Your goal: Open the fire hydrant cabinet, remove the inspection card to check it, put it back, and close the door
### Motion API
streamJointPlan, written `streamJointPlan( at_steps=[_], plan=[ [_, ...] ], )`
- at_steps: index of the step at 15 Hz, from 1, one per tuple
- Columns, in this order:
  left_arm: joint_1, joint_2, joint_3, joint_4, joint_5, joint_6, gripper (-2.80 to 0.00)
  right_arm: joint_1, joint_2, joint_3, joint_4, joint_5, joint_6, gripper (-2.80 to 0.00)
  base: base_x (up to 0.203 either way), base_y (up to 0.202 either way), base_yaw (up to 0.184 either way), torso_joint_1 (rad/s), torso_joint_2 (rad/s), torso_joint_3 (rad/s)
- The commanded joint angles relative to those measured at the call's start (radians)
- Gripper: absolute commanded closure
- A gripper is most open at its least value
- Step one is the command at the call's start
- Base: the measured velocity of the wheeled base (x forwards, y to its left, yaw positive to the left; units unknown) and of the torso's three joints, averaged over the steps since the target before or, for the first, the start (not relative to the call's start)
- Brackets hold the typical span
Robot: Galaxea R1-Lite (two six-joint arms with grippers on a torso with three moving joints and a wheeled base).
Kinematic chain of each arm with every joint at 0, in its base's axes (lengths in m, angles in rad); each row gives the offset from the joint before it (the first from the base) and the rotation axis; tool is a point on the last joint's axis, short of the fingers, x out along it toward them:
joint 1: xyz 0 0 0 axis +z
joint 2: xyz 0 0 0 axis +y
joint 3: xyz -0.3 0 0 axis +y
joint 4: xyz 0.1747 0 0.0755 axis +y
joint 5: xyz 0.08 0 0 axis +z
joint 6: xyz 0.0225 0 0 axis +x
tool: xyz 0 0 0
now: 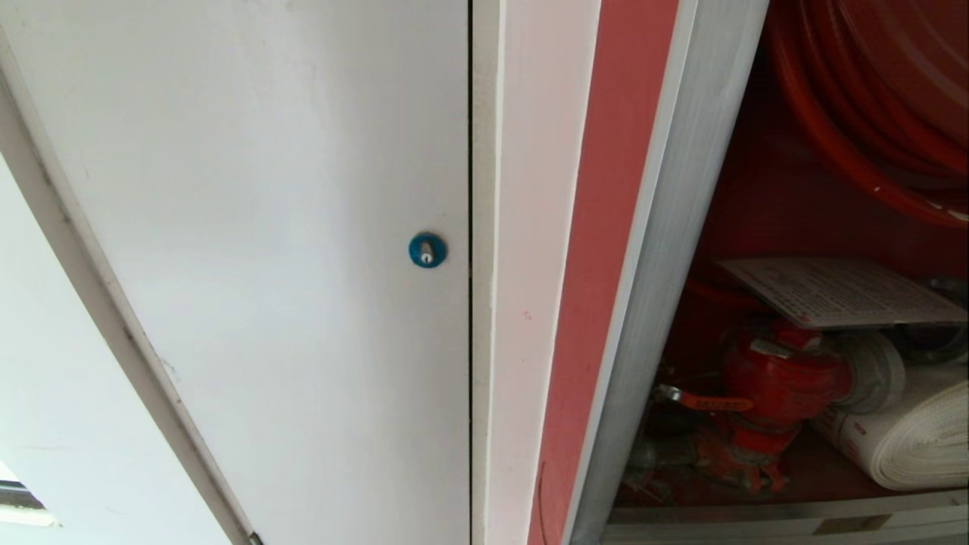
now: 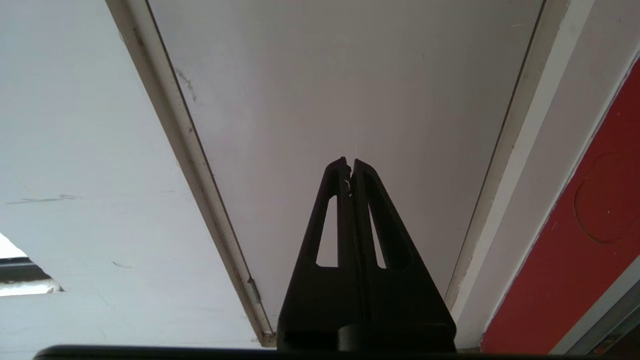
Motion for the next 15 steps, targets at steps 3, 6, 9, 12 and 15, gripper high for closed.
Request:
streamJointPlan(
  at_steps=[3, 6, 9, 12, 15],
  plan=[
    [0.0, 0.0, 0.012, 0.0, 0.0, 0.0, 0.0, 0.04, 0.068, 0.0, -0.079, -0.009, 0.021, -2.8, 0.0, 0.0, 0.0, 0.0, 0.0, 0.0],
    [0.0, 0.0, 0.012, 0.0, 0.0, 0.0, 0.0, 0.107, 0.08, -0.002, -0.115, -0.049, 0.066, -2.8, 0.0, 0.0, 0.0, 0.0, 0.0, 0.0],
    [0.0, 0.0, 0.012, 0.0, 0.0, 0.0, 0.0, 0.137, 0.098, -0.002, -0.158, -0.089, 0.089, -2.8, 0.0, 0.0, 0.0, 0.0, 0.0, 0.0],
    [0.0, 0.0, 0.012, 0.0, 0.0, 0.0, 0.0, 0.144, 0.117, -0.014, -0.162, -0.103, 0.09, -2.8, 0.0, 0.0, 0.0, 0.0, 0.0, 0.0],
    [0.0, 0.0, 0.012, 0.0, 0.0, 0.0, 0.0, 0.162, 0.127, -0.024, -0.164, -0.109, 0.096, -2.8, 0.0, 0.0, 0.0, 0.0, 0.0, 0.0]
  ],
)
